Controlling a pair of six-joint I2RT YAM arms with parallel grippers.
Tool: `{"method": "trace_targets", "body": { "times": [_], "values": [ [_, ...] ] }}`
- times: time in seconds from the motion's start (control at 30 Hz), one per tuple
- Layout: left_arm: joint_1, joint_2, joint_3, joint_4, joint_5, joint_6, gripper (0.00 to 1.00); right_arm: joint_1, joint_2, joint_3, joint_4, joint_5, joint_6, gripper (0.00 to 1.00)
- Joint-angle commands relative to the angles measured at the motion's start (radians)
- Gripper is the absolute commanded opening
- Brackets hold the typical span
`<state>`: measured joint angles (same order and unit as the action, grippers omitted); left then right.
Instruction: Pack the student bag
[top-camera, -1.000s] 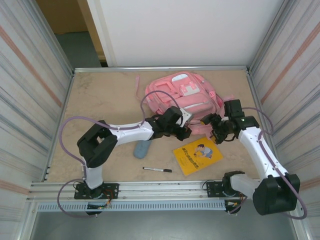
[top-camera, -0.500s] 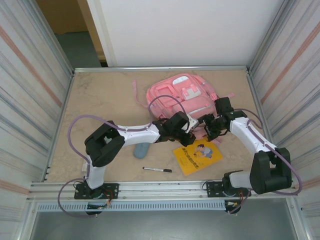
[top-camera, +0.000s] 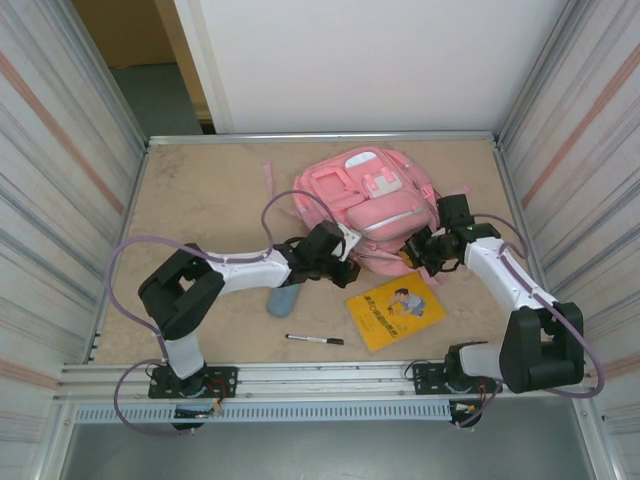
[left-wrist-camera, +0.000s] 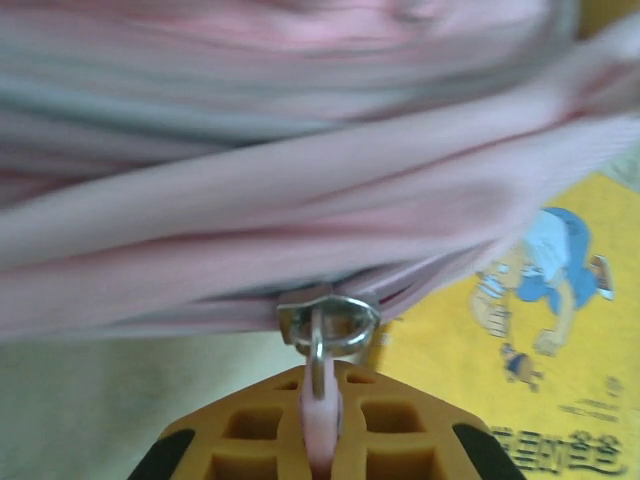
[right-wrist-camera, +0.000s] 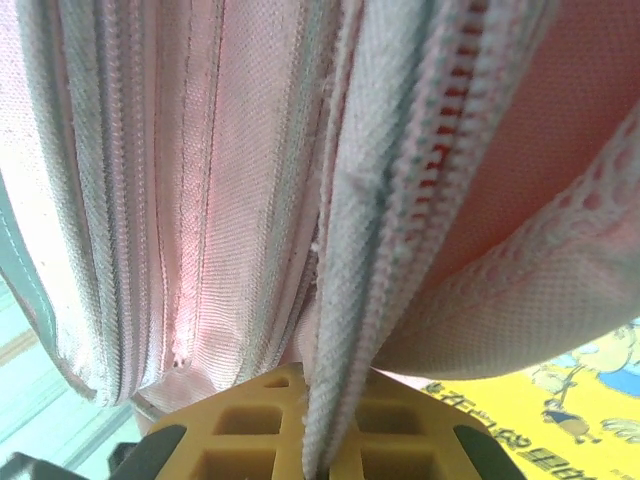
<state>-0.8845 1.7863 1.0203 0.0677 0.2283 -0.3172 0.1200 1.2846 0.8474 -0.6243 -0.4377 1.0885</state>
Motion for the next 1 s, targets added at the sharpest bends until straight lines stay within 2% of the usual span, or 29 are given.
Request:
{"method": "trace_targets", "body": {
  "times": [0.0, 0.1, 0.3, 0.37, 0.47, 0.57, 0.63, 0.67, 0.73, 0.8, 0.83, 0.87, 0.97],
  "values": [
    [0.055, -0.018, -0.016, -0.028, -0.08, 0.043, 0.0, -0.082, 0.028, 0.05, -0.073, -0.004, -0.16, 0.05],
    [0.087, 0.009, 0.008, -0.064, -0.126, 0.041, 0.0, -0.106, 0.05, 0.058, -0.09, -0.073, -0.224, 0.07],
    [0.077, 0.074, 0.1, -0.15, -0.271, 0.034, 0.0, -0.129, 0.034, 0.063, -0.114, -0.123, -0.277, 0.08],
    [0.111, 0.077, 0.101, -0.168, -0.254, -0.002, 0.0, -0.135, 0.016, 0.064, -0.125, -0.123, -0.28, 0.07],
    [0.167, 0.085, 0.101, -0.238, -0.29, -0.095, 0.0, -0.133, -0.004, 0.071, -0.145, -0.15, -0.294, 0.07],
    [0.225, 0.08, 0.084, -0.276, -0.245, -0.19, 0.0, -0.101, -0.036, 0.052, -0.12, -0.22, -0.263, 0.06],
    [0.234, 0.045, 0.039, -0.238, -0.231, -0.202, 0.05, -0.056, -0.058, 0.049, -0.095, -0.221, -0.232, 0.07],
    [0.234, 0.026, 0.021, -0.215, -0.227, -0.205, 0.11, -0.036, -0.061, 0.056, -0.09, -0.211, -0.225, 0.08],
    [0.236, -0.012, 0.0, -0.211, -0.221, -0.21, 0.21, 0.022, -0.067, 0.07, -0.082, -0.18, -0.211, 0.15],
    [0.238, -0.045, 0.001, -0.253, -0.225, -0.226, 0.22, 0.076, -0.074, 0.077, -0.063, -0.155, -0.213, 0.19],
    [0.245, -0.06, 0.005, -0.292, -0.235, -0.25, 0.23, 0.104, -0.078, 0.086, -0.054, -0.149, -0.231, 0.23],
    [0.258, -0.07, 0.006, -0.319, -0.227, -0.267, 0.29, 0.123, -0.08, 0.099, -0.054, -0.144, -0.258, 0.27],
    [0.317, -0.106, -0.012, -0.35, -0.111, -0.323, 0.42, 0.128, -0.092, 0.187, -0.158, -0.069, -0.41, 0.41]
  ]
}}
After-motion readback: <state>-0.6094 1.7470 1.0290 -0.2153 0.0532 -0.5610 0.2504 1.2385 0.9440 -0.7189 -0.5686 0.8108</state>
